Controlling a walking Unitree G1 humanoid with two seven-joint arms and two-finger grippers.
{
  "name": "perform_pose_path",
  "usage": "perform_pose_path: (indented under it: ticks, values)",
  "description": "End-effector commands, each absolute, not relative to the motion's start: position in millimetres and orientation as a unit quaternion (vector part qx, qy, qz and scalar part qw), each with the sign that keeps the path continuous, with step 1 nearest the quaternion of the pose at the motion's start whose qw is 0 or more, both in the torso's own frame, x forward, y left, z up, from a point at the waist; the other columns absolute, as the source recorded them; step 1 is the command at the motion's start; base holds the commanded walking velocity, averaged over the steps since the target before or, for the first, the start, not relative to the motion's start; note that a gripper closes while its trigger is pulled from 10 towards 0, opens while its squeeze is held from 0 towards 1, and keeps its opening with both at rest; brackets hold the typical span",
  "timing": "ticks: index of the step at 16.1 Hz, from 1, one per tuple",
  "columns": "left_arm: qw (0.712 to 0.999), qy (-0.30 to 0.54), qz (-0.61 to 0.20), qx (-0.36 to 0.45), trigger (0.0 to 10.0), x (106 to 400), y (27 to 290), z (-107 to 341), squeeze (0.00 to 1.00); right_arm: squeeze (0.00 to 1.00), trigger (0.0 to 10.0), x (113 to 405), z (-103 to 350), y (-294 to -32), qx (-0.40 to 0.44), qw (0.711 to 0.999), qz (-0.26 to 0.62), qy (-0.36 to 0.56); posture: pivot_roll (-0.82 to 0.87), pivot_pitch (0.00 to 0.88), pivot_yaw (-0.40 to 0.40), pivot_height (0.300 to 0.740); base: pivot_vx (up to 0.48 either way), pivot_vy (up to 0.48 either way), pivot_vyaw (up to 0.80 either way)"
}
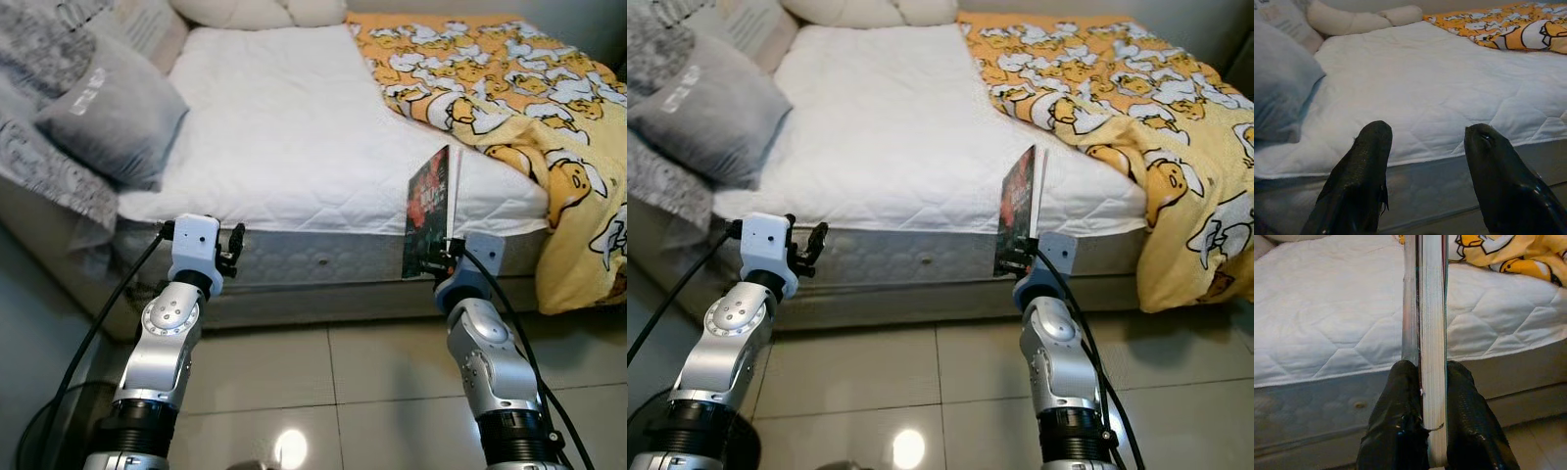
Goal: Clean up the room
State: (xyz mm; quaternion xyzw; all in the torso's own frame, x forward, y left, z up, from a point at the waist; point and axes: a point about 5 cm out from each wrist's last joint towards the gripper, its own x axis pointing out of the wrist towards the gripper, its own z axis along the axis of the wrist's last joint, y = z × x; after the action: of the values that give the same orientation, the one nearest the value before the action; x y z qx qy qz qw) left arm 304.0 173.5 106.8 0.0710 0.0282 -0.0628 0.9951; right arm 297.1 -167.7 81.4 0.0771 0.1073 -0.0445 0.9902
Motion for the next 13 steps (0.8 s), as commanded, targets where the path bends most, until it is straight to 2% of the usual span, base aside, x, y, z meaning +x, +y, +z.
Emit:
perform_pose_path:
  ticks: [1,6,13]
  values:
    - [0.995,0.018,-0.067,0.071,10.0,306.2,172.0,113.1,0.00,0.00,10.0,300.3,92.7,-169.3,0.057,0.994,-0.042,0.080,0.02,0.000,0.002,0.740,0.322,0.000,0.00]
    - [0.995,0.019,-0.065,0.073,10.0,306.3,174.9,113.4,0.00,0.00,10.0,301.4,91.1,-165.7,0.043,0.995,-0.027,0.086,0.03,0.000,0.000,0.740,0.329,0.000,0.80]
    - [0.995,0.021,-0.065,0.068,10.0,306.4,176.6,113.9,0.00,0.00,10.0,300.7,88.7,-168.3,0.059,0.993,-0.034,0.093,0.03,0.000,0.001,0.740,0.330,0.000,0.00]
